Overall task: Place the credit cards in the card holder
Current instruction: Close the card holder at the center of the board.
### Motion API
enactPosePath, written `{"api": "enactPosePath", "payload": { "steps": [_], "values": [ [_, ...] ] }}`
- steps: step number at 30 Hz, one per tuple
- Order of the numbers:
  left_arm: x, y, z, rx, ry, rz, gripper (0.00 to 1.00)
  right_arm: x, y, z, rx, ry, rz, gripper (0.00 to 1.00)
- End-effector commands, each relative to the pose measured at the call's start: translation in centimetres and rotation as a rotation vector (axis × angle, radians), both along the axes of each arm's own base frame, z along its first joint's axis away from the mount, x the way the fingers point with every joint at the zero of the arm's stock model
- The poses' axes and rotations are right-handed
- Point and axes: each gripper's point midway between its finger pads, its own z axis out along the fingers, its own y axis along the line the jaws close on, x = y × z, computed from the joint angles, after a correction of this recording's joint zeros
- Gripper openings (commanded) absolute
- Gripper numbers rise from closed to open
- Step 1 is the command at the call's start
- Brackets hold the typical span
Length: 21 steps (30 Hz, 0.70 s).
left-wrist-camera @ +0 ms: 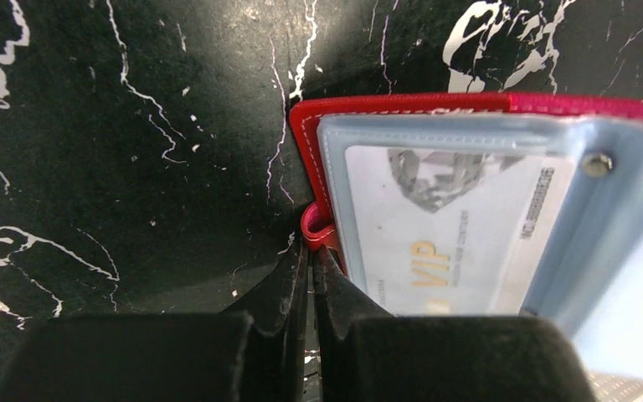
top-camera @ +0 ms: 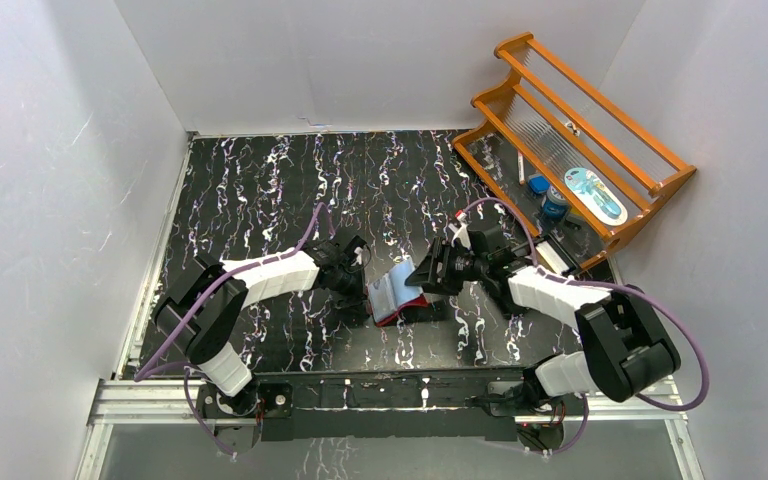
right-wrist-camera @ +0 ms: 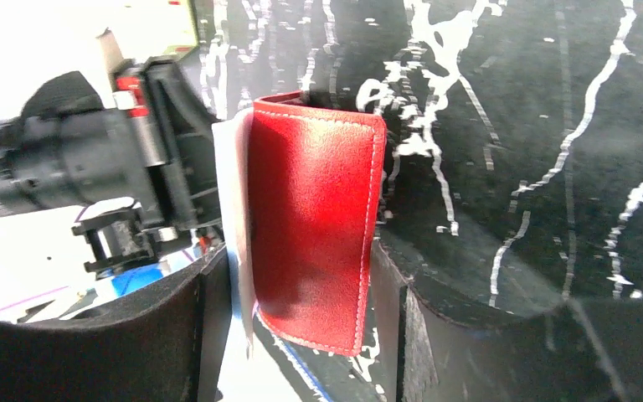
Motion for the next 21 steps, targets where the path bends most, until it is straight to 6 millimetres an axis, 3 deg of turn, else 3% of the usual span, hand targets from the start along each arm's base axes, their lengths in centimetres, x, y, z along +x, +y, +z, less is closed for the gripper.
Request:
{"api": "enactPosePath", "payload": {
  "steps": [1, 5, 14, 21],
  "values": [
    [-0.5, 0.0, -0.5, -0.002, 0.009, -0.016, 0.00, 0.2, 1.8, 4.7, 0.155, -0.059, 0.039, 0.65],
    [-0.5, 0.0, -0.5, -0.002, 0.010, -0.014, 0.00, 0.1, 1.9, 5.6, 0.182, -0.065, 0.032, 0.66],
    [-0.5, 0.0, -0.5, 0.000, 0.013, -0.009, 0.00, 0.6, 1.2, 5.3, 0.133, -0.089, 0.001, 0.67],
    [-0.2, -0.3, 0.0, -0.013, -0.001, -0.003, 0.02, 0.2, 2.2, 5.0, 0.184, -0.046, 0.043, 0.64]
  ]
}}
